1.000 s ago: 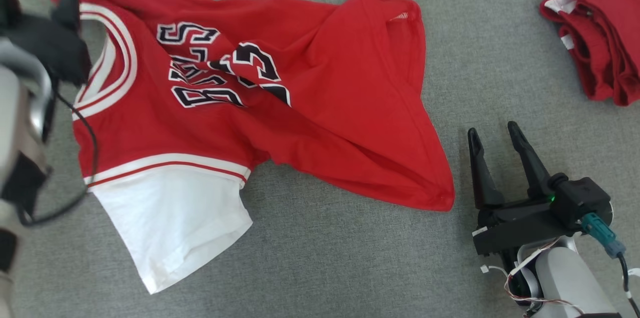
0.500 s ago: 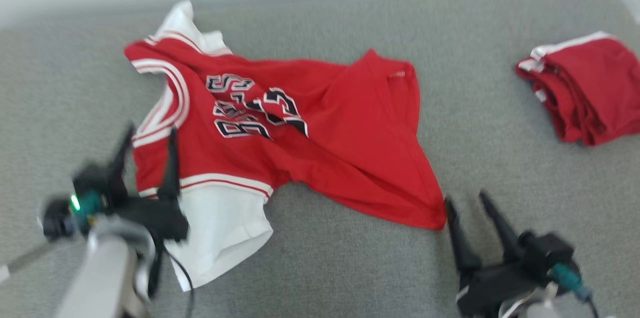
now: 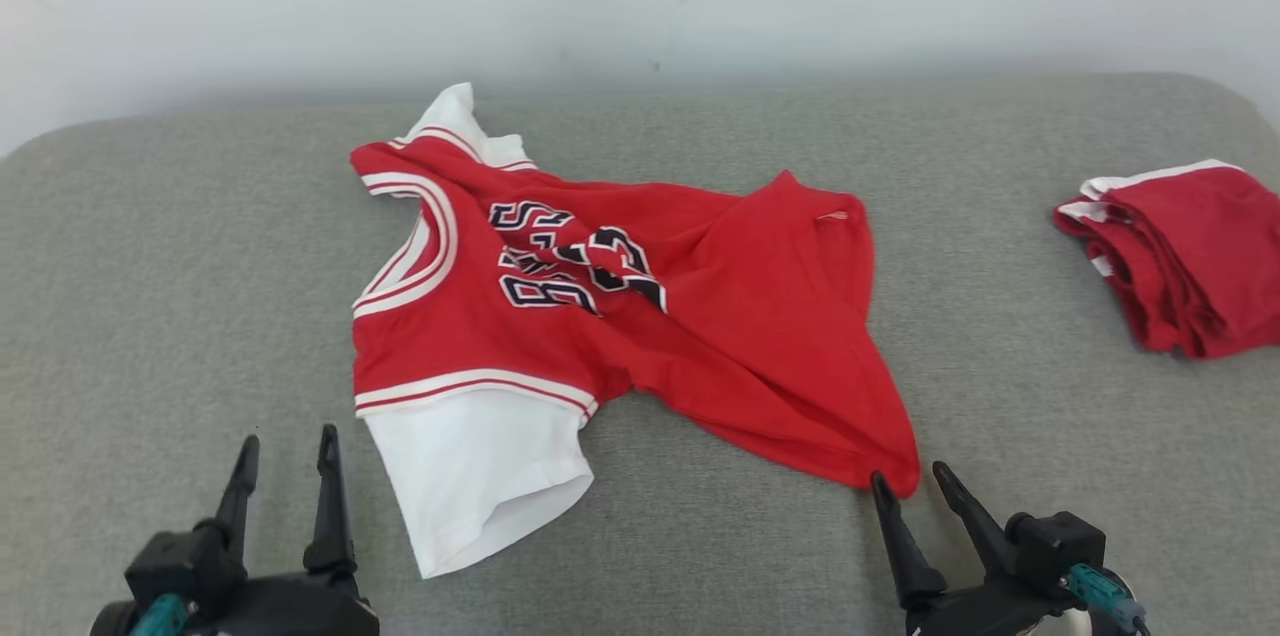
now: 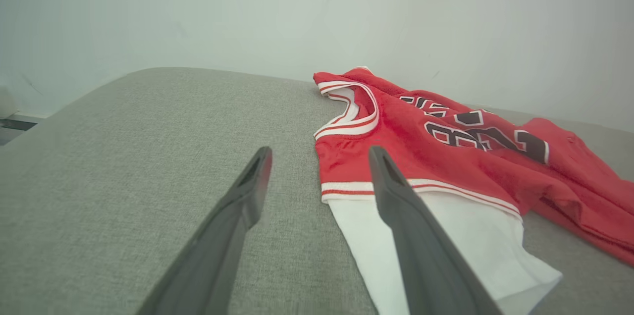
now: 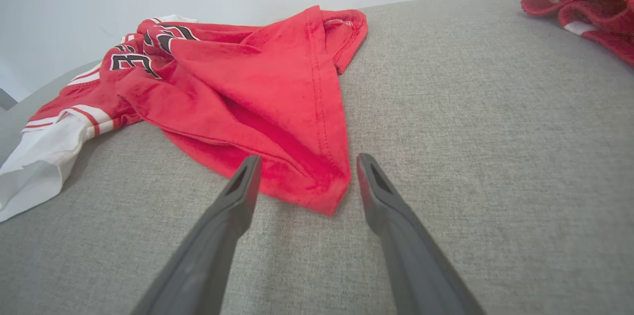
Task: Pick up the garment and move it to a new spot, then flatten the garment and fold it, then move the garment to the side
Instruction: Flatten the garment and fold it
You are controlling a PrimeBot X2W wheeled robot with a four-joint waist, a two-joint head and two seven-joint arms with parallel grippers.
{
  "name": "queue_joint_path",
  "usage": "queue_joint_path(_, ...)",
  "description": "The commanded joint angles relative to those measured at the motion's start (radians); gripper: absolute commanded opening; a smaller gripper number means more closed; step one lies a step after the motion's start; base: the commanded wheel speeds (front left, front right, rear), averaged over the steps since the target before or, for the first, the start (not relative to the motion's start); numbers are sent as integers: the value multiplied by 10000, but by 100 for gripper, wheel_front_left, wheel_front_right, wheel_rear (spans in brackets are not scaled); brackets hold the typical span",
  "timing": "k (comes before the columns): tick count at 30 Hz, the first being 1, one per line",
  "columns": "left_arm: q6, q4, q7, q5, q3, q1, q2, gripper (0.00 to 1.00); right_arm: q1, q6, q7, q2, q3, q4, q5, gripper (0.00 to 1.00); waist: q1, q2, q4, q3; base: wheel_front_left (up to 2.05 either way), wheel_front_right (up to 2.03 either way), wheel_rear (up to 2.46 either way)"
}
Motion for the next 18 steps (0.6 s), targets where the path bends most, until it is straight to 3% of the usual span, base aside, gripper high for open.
queue_joint_path(1, -91, -87, -30, 192, 98, 223, -106, 100, -80, -27, 0, 24, -80, 150, -27, 93, 2, 2, 264, 115, 0, 0, 0)
queue_joint_path(14, -412, -6, -31, 592, -88, 330, -571, 100, -23, -26, -2, 194, -564, 504, 37, 87, 2, 2, 516, 337, 0, 0, 0)
queue_joint_path(15, -422, 8, -31, 601, -123, 289, -575, 100, -32, -26, -2, 195, -561, 527, 56, 81, 2, 2, 527, 354, 0, 0, 0)
queue_joint_path(17, -434, 44, -31, 612, -157, 221, -591, 100, -39, -26, -2, 215, -568, 611, 109, 50, 2, 2, 544, 379, 0, 0, 0)
queue_joint_path(18, -405, 56, -31, 613, -160, 198, -596, 100, -55, -26, -2, 241, -576, 616, 125, 45, 2, 2, 549, 387, 0, 0, 0)
